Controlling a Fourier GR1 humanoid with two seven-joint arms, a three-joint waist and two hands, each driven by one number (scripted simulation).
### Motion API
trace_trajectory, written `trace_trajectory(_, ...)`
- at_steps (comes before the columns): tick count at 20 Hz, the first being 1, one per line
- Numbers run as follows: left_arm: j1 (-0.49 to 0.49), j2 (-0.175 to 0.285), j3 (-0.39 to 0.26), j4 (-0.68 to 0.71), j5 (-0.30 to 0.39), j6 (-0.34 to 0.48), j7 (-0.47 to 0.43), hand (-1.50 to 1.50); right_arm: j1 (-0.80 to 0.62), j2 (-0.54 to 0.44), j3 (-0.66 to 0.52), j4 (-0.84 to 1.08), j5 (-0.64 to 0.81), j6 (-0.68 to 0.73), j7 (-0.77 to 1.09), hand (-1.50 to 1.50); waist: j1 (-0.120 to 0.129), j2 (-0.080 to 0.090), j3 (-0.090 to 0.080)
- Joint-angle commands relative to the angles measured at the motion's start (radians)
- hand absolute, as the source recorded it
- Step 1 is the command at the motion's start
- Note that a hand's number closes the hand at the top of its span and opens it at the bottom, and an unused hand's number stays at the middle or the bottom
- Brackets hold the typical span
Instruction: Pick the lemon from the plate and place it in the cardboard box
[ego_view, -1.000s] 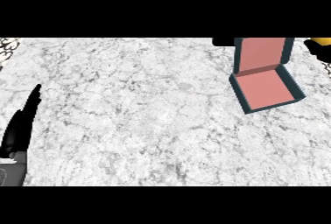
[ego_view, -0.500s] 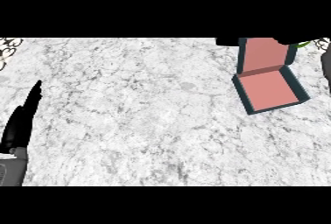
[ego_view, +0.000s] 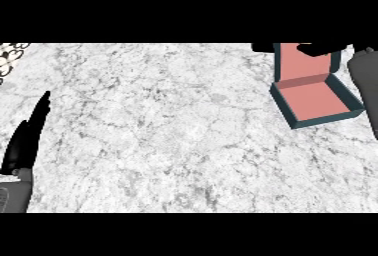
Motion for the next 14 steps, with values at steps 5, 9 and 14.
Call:
trace_trajectory(5, -0.019, -0.007, 0.016, 0.028, -0.002, 0.009, -0.010, 0.00, 0.008, -0.008, -0.085, 0.132, -0.069, -0.076, -0.174, -1.50, 0.001, 0.007, 0.001)
trace_trajectory(9, -0.032, -0.023, 0.000, 0.013, -0.021, 0.023, 0.013, 0.00, -0.025, 0.002, -0.118, 0.101, -0.102, -0.156, -0.260, -1.50, -0.002, 0.003, 0.001)
trace_trajectory(14, 0.007, -0.003, 0.027, 0.035, -0.004, 0.002, -0.029, 0.00, -0.030, -0.003, -0.209, 0.071, -0.196, -0.236, -0.312, -1.50, -0.020, -0.007, 0.000)
